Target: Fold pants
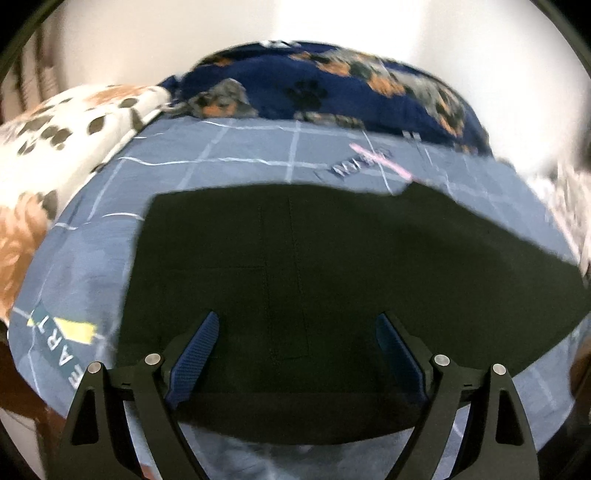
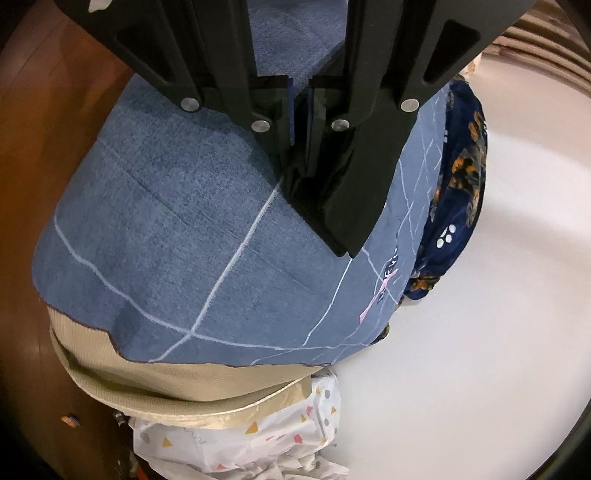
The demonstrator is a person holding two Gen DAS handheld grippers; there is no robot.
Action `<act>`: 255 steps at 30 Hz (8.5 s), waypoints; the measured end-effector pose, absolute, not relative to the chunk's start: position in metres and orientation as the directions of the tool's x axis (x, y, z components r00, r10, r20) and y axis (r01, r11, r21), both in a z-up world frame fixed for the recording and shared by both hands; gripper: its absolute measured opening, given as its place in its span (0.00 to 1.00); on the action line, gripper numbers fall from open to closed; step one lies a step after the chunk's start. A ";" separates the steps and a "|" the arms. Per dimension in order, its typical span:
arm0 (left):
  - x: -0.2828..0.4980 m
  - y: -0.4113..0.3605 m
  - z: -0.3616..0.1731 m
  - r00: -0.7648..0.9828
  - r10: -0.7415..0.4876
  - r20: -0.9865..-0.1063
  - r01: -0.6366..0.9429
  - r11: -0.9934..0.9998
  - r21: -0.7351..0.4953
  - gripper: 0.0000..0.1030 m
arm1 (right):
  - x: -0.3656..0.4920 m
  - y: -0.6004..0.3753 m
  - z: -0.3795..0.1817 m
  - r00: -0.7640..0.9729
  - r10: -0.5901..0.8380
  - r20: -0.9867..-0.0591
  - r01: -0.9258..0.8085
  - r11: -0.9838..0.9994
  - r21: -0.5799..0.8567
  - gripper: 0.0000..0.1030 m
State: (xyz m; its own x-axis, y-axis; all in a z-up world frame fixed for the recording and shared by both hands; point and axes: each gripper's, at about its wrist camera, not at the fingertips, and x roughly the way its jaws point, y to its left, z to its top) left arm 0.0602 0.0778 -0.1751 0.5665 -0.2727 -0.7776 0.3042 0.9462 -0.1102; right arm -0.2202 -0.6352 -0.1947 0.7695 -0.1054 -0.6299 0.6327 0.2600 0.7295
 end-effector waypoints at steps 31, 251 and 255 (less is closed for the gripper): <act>0.048 0.138 -0.147 0.553 -0.316 -0.771 0.257 0.945 -0.203 0.76 | -0.247 -0.635 -0.226 0.914 -0.084 -0.396 0.396 -0.017 0.918 0.23; 0.036 0.074 -0.184 0.504 -0.070 -0.861 0.303 0.948 0.100 0.90 | -0.004 -0.293 -0.148 0.558 0.235 -0.796 0.107 0.931 0.350 0.15; 0.036 0.073 -0.184 0.504 -0.070 -0.861 0.304 0.947 0.101 0.90 | -0.004 -0.293 -0.148 0.557 0.235 -0.796 0.107 0.931 0.350 0.15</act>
